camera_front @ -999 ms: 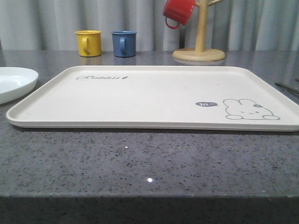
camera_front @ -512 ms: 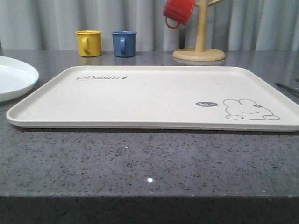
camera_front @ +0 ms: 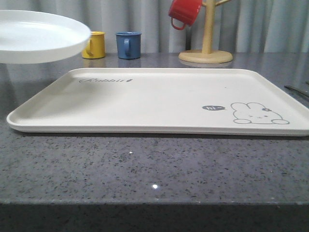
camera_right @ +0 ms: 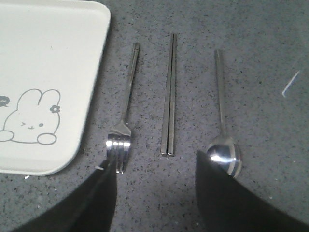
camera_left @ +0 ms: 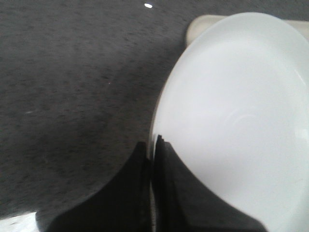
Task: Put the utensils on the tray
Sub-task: 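Lower the plate onto the tray and open the left gripper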
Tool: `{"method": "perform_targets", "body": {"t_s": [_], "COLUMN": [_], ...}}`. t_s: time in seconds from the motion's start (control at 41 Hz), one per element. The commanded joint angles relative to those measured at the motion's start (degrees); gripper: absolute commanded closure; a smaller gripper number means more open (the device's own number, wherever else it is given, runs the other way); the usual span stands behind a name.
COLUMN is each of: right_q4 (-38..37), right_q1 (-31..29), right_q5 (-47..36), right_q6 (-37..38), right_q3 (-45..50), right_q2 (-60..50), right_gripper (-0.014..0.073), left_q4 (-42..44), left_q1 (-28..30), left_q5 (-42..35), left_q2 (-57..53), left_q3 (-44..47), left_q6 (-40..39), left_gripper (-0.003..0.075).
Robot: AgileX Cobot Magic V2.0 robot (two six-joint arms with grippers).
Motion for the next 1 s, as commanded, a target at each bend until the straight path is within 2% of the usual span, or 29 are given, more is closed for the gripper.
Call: {"method": "perform_targets", "body": {"t_s": [0.0,0.244,0.463,0.536,0.634,0.731,0.975], "right_q4": [-0.8,-0.8,-0.8,-0.8,-0.8,-0.8,-0.8], "right_q1": [-0.2,-0.2,-0.2,-0.2,-0.2,-0.2,-0.2], "right_q5": [-3.4,-3.4,-3.4,-3.4,-3.4,-3.4,-3.4], "right_q6": [-0.3,-0.3,-0.3,-0.3,-0.3,-0.3,-0.3], "right_q3": [-1.9,-1.9,-1.9,-1.9,-1.9,-1.9,-1.9], "right_q2": [0.5,0.5,0.5,0.5,0.5,0.5,0.5], "right_gripper": [0.0191,0.0191,0.0191,0.0191,0.0191,0.0191,0.0191], "left_q4": [-3.0,-2.8,-3.0,-2.9,-2.5,0.0,2.7], "left_q1": [-5.6,-15.0,-17.3,-17.3,-17.3,-17.3,-17.8], "left_q5": [-1.4,-5.8,-9.8,-9.9,-10.6,-9.9,-9.5], "left_q2": [0.1,6.6,12.2,13.2,12.8,11.8,3.3], "left_q3": [-1.8,-1.7,-1.7,-1.7,-1.7,-2.4,-3.4], "left_q6": [0.1,0.1,0.1,0.1,0.1,0.1,-0.6], "left_gripper": [0.0740,0.0740,0.0736,0.0674,0.0462,0.0366,0.0365]}}
